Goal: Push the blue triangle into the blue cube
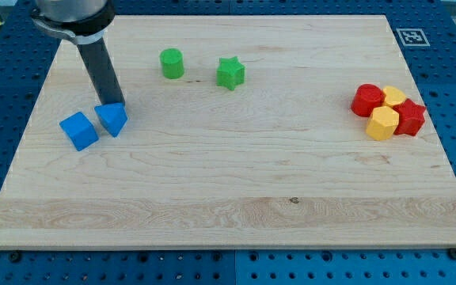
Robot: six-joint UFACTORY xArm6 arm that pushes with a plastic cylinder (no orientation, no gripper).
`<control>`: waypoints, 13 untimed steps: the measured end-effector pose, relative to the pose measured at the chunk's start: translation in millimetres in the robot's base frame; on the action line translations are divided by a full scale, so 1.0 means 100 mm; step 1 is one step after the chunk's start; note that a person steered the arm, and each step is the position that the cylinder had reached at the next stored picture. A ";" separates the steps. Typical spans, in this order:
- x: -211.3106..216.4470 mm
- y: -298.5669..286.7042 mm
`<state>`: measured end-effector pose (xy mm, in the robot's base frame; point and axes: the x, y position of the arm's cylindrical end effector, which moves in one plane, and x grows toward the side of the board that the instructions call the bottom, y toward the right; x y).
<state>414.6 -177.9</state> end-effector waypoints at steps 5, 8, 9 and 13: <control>0.11 0.50; 0.17 0.09; 0.17 -0.07; -0.40 -0.84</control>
<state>374.2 -261.9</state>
